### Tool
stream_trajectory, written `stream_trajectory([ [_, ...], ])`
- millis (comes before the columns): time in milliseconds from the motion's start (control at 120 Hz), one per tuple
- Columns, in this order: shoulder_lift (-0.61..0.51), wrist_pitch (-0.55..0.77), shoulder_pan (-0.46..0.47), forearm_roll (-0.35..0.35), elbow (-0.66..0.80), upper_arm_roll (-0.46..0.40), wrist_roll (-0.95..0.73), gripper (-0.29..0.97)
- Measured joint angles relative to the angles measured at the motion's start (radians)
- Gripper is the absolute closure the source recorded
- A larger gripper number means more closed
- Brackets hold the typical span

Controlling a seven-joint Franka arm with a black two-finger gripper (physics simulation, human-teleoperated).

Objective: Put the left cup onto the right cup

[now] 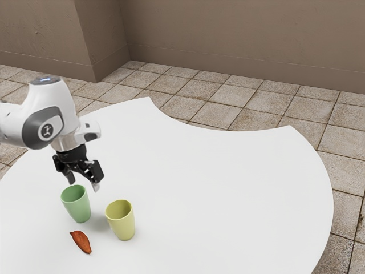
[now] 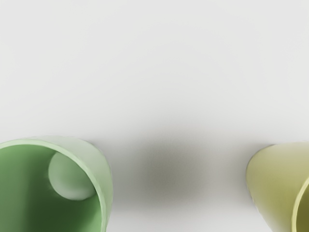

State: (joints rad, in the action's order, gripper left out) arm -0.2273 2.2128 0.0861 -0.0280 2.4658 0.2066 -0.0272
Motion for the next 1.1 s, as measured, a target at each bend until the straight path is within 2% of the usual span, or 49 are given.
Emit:
stream_trajectory([
  [542,0.12,0.13,0.0,-0.003,0.049,0.026,0.028,0.0],
  [583,0.127,0.137,-0.001,-0.003,0.048,0.026,0.029,0.06],
  [725,0.135,0.152,-0.001,-0.003,0.047,0.027,0.031,0.43],
  [800,0.14,0.156,-0.001,-0.002,0.047,0.027,0.031,0.56],
  [925,0.142,0.159,-0.001,-0.002,0.046,0.033,0.031,0.68],
  [1100,0.137,0.157,-0.001,-0.003,0.042,0.04,0.032,0.75],
])
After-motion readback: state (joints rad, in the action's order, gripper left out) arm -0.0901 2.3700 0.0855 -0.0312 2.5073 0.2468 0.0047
